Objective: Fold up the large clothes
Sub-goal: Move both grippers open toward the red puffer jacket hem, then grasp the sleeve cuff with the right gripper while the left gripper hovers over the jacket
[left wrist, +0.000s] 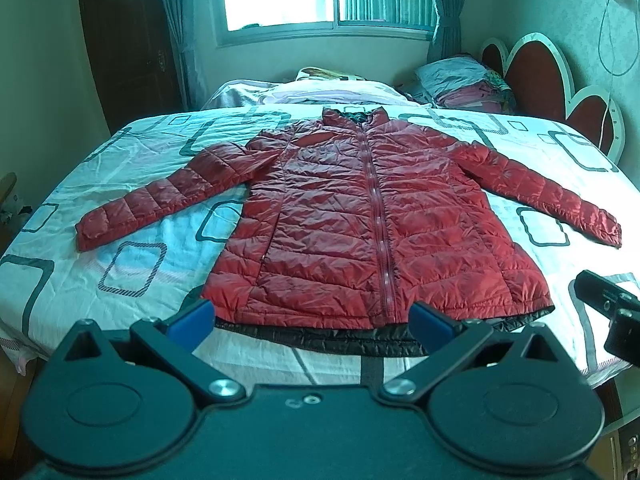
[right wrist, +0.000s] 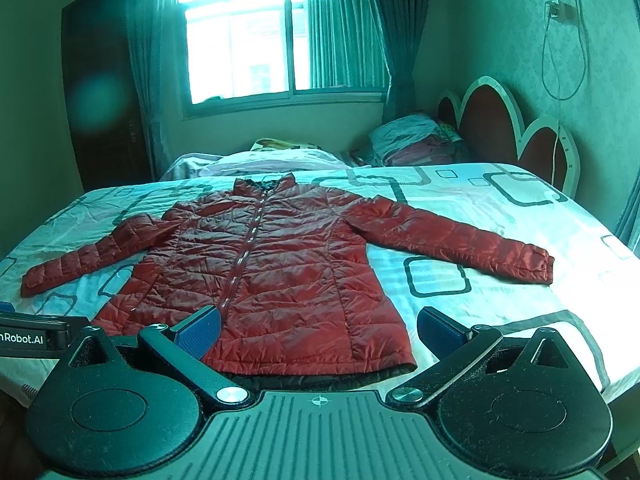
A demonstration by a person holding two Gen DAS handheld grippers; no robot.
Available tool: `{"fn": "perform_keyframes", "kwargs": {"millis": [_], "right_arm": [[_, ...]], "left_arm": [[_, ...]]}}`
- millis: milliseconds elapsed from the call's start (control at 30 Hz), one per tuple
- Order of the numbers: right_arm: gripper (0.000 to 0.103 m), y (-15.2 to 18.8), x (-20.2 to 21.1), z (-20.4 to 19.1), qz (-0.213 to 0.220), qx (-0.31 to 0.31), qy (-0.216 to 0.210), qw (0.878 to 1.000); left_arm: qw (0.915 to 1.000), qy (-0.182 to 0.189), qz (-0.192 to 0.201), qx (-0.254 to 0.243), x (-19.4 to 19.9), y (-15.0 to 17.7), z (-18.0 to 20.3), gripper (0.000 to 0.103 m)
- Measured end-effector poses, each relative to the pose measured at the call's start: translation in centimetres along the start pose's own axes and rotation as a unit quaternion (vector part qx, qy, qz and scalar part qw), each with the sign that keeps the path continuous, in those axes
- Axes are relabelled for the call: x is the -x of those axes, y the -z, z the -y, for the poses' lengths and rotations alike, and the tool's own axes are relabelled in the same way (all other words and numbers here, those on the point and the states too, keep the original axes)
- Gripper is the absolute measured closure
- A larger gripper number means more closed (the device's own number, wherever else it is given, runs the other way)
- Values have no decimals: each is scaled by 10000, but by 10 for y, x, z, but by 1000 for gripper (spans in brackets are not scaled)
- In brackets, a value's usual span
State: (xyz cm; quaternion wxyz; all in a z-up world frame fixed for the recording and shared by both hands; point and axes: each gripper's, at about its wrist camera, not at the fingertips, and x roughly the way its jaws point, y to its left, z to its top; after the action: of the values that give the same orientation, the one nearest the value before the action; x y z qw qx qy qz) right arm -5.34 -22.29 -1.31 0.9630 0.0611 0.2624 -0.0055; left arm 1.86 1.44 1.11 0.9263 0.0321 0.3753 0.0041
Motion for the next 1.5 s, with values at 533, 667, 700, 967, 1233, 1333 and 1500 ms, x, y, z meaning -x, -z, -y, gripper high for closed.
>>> {"fn": "perform_keyframes", "kwargs": {"millis": [533,667,700,967,1233,1333,1500], "right_arm": [[0,-8,-27,8,42,-48,254,9997],[0,-12,-42,11,16,-102,345,9994],[0,-13,-46,12,24,-128,352,9993],[0,-27,-86,9,25,-234,554,9982],[0,-49,-131,-1,134,-268,999,9945],[0,-56,-150,1,134,-283,1230,9919],[0,-65,-173,21,78,-577,1442,9878]], "left_arm": [[9998,-30,-133,-149,-38,-18,-3,0],[9997,-13,-176,-185,-55,-27,-7,0],[9997,-7,-175,-181,-60,-30,-9,0],[9996,31,-202,-218,-106,-59,-22,0],[9983,202,-52,-542,-155,-93,-36,0],[9974,337,-28,-639,-174,-106,-40,0],[9969,525,-125,-569,-206,-126,-38,0]]}}
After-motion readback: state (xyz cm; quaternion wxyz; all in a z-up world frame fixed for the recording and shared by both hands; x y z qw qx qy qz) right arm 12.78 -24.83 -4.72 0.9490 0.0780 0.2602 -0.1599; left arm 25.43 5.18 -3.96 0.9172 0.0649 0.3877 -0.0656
